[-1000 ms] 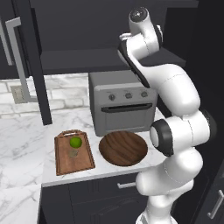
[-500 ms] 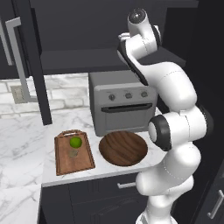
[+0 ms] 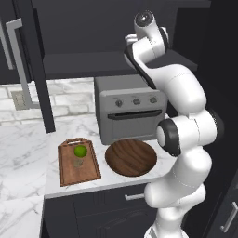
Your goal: Open the cabinet. Place the bowl and condiment on the counter. Then place the lime and garlic on the cutting board.
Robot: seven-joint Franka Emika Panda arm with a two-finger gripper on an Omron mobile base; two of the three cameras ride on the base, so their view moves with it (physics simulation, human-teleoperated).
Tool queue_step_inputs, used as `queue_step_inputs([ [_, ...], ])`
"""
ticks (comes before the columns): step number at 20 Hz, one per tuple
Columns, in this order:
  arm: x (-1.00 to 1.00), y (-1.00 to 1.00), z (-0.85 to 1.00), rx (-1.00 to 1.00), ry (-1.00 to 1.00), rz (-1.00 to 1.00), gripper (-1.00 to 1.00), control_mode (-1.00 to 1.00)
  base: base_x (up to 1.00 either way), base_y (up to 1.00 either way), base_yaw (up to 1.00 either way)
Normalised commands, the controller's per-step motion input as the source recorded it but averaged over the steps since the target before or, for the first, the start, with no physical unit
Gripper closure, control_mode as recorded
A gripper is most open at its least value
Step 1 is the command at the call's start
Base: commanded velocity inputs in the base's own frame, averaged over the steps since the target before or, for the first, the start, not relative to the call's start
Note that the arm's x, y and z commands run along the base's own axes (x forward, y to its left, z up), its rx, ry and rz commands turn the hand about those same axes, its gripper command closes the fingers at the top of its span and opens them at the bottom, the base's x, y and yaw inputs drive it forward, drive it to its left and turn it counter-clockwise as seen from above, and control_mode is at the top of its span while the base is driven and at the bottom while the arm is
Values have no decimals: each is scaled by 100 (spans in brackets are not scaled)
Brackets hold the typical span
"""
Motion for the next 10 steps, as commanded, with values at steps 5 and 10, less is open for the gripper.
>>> queue_step_inputs([
  [5, 18, 0, 0, 0, -1, 0, -100, -100, 0, 0, 0],
  [10, 12, 0, 0, 0, 0, 0, 100, -100, 0, 0, 0],
])
